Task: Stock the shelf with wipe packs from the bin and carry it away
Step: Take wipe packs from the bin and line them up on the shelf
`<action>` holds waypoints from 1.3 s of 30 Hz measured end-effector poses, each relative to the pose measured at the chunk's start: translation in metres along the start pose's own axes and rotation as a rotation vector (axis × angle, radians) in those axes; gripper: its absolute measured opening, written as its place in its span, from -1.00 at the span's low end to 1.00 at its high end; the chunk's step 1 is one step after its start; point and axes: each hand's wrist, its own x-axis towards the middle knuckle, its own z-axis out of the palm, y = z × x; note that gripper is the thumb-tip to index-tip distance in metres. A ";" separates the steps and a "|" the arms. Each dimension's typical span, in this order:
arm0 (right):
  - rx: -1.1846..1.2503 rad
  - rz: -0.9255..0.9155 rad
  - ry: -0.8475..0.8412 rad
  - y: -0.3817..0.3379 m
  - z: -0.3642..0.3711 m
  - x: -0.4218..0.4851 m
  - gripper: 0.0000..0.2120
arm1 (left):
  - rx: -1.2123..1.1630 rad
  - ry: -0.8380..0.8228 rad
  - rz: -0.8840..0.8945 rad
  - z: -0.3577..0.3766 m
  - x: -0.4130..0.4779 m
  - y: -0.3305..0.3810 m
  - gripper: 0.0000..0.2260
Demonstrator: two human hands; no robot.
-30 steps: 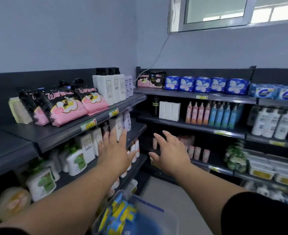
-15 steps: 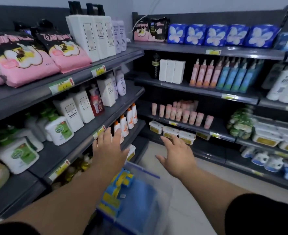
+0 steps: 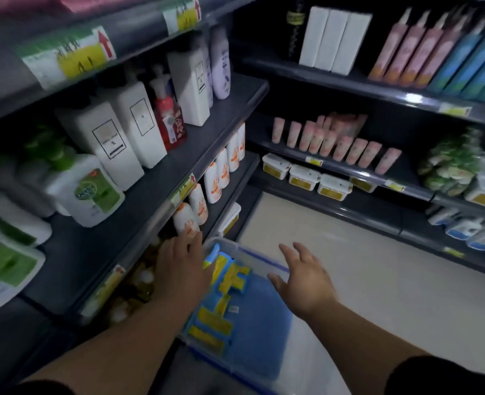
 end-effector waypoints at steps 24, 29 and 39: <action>0.186 -0.098 -0.155 0.020 0.225 0.120 -0.39 | 0.013 -0.190 -0.005 0.207 0.058 -0.018 -0.39; 0.242 -0.127 -0.115 0.021 0.228 0.126 -0.42 | -0.001 -0.148 0.025 0.213 0.079 -0.020 -0.34; 0.750 0.053 -0.068 0.024 0.220 0.126 -0.60 | -0.266 -0.088 0.258 0.219 0.058 -0.018 -0.44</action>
